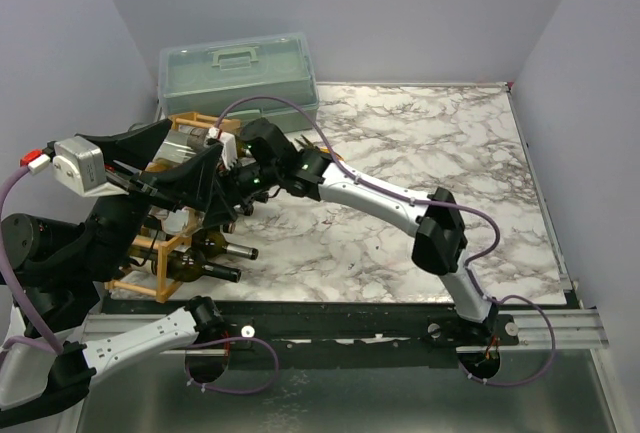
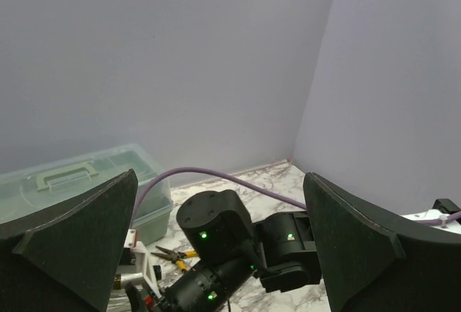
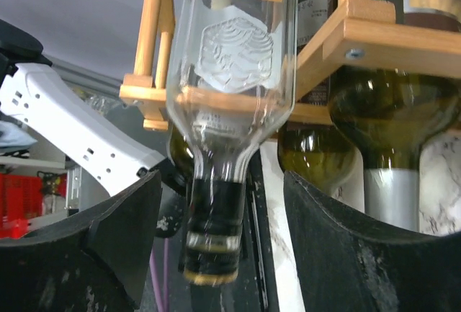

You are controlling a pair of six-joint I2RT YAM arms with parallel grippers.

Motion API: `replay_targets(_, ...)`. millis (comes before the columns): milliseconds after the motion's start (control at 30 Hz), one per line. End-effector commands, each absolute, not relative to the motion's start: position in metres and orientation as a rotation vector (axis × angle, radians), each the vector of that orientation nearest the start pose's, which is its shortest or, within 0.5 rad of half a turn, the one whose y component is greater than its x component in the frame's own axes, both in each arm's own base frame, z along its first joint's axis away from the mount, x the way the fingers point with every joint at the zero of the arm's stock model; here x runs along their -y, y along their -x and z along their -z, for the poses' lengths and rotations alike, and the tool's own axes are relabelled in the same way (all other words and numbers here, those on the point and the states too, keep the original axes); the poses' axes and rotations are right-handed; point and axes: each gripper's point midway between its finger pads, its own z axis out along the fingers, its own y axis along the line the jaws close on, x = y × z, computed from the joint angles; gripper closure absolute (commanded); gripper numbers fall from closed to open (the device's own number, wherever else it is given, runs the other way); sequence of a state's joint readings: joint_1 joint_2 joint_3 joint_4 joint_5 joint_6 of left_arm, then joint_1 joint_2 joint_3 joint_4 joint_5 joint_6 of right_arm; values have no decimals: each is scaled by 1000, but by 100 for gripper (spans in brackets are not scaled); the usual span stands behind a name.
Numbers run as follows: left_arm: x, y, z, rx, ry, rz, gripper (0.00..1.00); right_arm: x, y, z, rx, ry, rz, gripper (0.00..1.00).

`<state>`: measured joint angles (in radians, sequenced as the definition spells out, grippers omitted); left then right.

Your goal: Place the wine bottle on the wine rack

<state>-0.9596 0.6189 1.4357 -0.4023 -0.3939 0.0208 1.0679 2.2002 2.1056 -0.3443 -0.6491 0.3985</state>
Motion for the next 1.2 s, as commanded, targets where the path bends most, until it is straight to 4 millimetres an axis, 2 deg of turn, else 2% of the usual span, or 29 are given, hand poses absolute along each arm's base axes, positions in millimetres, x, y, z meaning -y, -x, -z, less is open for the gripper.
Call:
replay_targets(0,85,-148,-544,-1198,-201,592,1,-557,-188,-293,-1824,1130,-1408,27)
replay_targets(200,80,-147,-547,-1192,-181,587,1,-510,-200,-326,-1788,996,-1256,20)
replay_targets(333,76,-148,-548,-1192,-164,578,1,-467,-209,-352,-1745,886,-1110,16)
replay_targets(600,66,-150,-554,-1181,-118,551,1,-363,-215,-420,-1607,606,-901,3)
replay_targets(767,60,-152,-558,-1175,-87,530,1,-293,-200,-457,-1482,474,-846,0)
replay_targets(967,48,-156,-558,-1181,-42,477,1,-225,-182,-480,-1399,382,-787,0)
replay_targets(1067,44,-159,-555,-1193,-20,452,1,-207,-175,-485,-1383,376,-772,0)
replay_targets(1167,41,-162,-554,-1201,0,432,1,-195,-178,-485,-1406,339,-727,0)
